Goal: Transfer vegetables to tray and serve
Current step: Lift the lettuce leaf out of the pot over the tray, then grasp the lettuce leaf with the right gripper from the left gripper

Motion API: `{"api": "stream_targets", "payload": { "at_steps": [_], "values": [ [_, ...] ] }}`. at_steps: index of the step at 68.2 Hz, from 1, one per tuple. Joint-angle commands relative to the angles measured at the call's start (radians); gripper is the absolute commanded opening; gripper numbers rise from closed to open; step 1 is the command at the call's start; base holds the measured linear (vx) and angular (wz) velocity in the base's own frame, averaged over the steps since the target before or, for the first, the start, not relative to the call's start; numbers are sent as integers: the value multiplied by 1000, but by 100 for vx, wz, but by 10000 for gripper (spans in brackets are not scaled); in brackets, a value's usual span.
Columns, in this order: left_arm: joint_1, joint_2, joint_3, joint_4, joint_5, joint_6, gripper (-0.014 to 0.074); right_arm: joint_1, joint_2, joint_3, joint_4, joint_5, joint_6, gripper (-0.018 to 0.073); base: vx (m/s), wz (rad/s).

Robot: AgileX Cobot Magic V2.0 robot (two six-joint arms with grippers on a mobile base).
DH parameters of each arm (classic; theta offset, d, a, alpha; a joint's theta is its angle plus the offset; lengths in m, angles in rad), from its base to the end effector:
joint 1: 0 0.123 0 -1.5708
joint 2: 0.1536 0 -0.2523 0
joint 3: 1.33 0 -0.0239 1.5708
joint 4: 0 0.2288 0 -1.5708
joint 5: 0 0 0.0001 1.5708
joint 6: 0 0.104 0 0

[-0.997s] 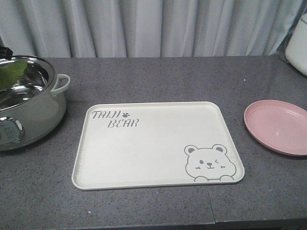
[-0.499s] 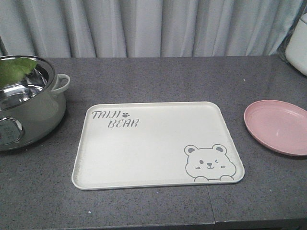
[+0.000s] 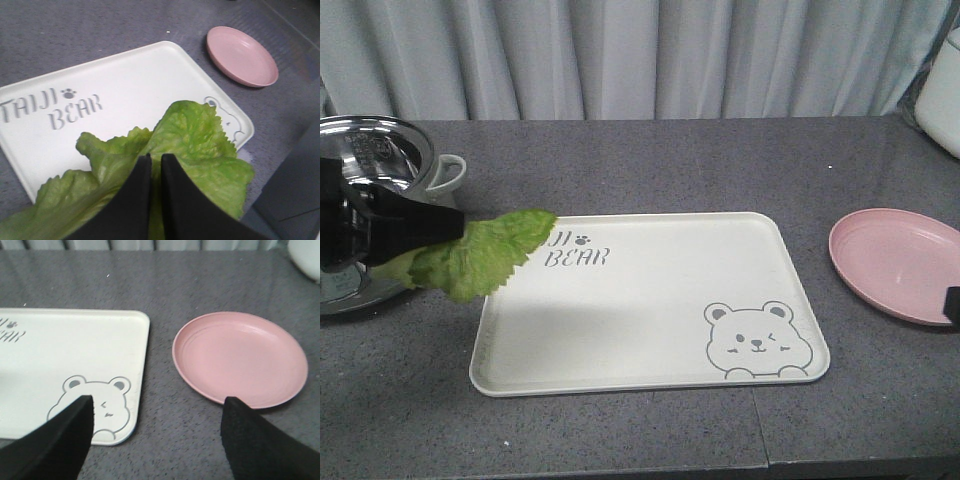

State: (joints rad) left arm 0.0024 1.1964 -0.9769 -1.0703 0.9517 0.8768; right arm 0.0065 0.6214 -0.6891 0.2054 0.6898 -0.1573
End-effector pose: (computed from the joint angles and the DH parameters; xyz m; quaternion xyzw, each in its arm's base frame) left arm 0.2293 -0.0738 0.3144 0.1840 0.8355 -0.3411 0.3895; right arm 0.1312 0.0144 0.3067 -0.0344 0.8643 0.0585 0.4983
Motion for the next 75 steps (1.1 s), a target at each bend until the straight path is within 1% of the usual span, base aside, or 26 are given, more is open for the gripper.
{"api": "stream_targets", "payload": {
  "at_steps": [1,7,15,25,29,34,39,44,50,54,62,75],
  "values": [
    [-52,-20,-7,-128,-46,46,-8,-7,66,-45,144,-24,-123,508,0,0],
    [-108,-11,-7,-152,-56,46,-8,-7,138,-82,261,22,-227,508,0,0],
    [-198,3,-7,-174,-66,46,-8,-7,227,-131,451,82,-362,508,0,0],
    [-294,28,-7,-187,-133,65,-8,-7,324,-172,682,181,-516,508,0,0],
    [-321,35,-7,-206,-154,69,-8,-7,363,-173,787,215,-578,508,0,0],
    [-344,37,-7,-210,-186,72,-8,-7,412,-173,892,266,-648,508,0,0],
    [-357,37,-7,-223,-195,72,-8,-7,448,-173,1007,313,-716,508,0,0],
    [-363,37,-7,-223,-193,72,-8,-6,484,-173,1097,358,-773,508,0,0],
    [-363,37,-7,-223,-192,72,-8,-5,527,-173,1175,400,-820,508,0,0],
    [-363,37,-7,-223,-192,70,-8,-5,552,-173,1206,415,-835,508,0,0],
    [-363,37,-7,-222,-190,70,-8,-5,600,-173,1252,417,-844,508,0,0],
    [-363,37,-7,-222,-190,70,-8,-5,668,-173,1311,458,-854,508,0,0]
  ]
}}
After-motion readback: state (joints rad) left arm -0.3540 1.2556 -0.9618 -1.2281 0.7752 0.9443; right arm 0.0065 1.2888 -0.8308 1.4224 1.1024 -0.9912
